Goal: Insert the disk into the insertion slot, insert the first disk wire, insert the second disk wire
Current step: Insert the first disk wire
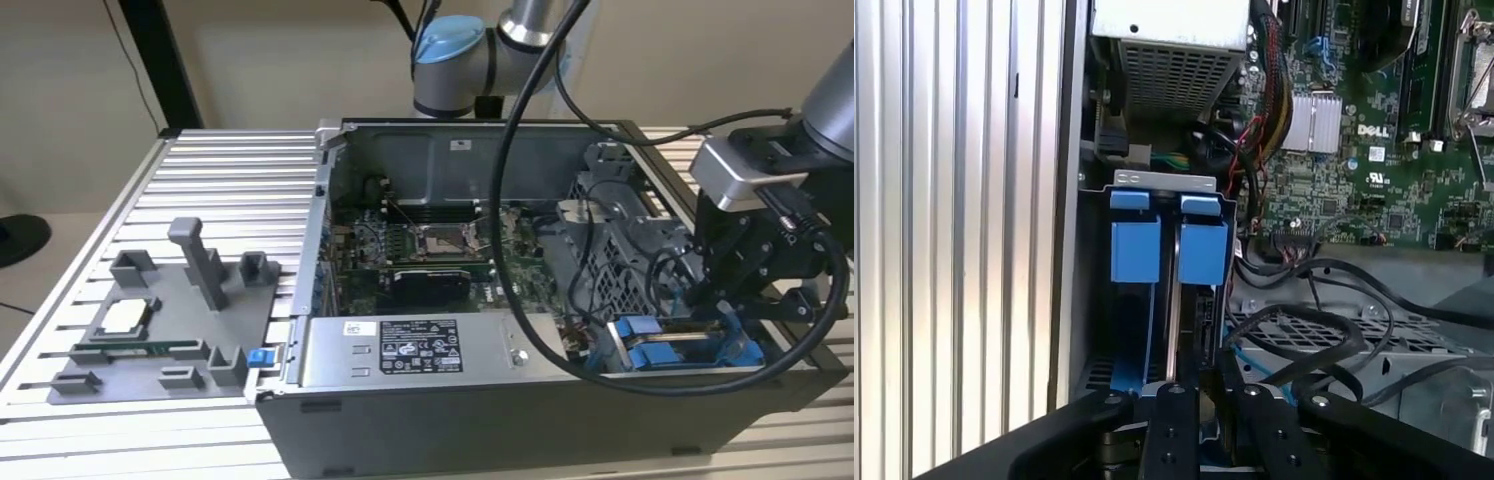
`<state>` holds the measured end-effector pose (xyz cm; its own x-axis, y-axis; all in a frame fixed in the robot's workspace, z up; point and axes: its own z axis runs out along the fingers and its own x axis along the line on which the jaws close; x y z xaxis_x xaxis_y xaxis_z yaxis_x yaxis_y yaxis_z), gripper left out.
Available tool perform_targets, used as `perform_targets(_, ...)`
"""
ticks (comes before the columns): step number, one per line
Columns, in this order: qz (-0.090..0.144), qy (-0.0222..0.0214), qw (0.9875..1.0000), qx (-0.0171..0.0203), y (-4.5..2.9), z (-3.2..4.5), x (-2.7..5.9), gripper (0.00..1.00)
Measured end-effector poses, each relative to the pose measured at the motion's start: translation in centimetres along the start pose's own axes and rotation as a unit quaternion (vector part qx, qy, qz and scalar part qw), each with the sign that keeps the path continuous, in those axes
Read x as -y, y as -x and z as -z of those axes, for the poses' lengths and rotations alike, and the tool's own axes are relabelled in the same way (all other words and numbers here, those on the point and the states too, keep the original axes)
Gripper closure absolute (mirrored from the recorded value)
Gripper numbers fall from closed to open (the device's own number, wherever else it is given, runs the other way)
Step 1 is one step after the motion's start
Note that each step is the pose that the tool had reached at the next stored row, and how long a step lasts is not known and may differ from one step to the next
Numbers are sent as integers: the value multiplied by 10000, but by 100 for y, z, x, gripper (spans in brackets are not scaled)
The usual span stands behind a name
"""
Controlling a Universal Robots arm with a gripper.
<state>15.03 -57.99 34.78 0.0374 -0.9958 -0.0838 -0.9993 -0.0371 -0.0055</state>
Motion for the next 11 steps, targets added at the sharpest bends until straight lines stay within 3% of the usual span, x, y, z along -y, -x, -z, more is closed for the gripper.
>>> perform_targets(11,172,-32,9998,0,26,-42,3,100)
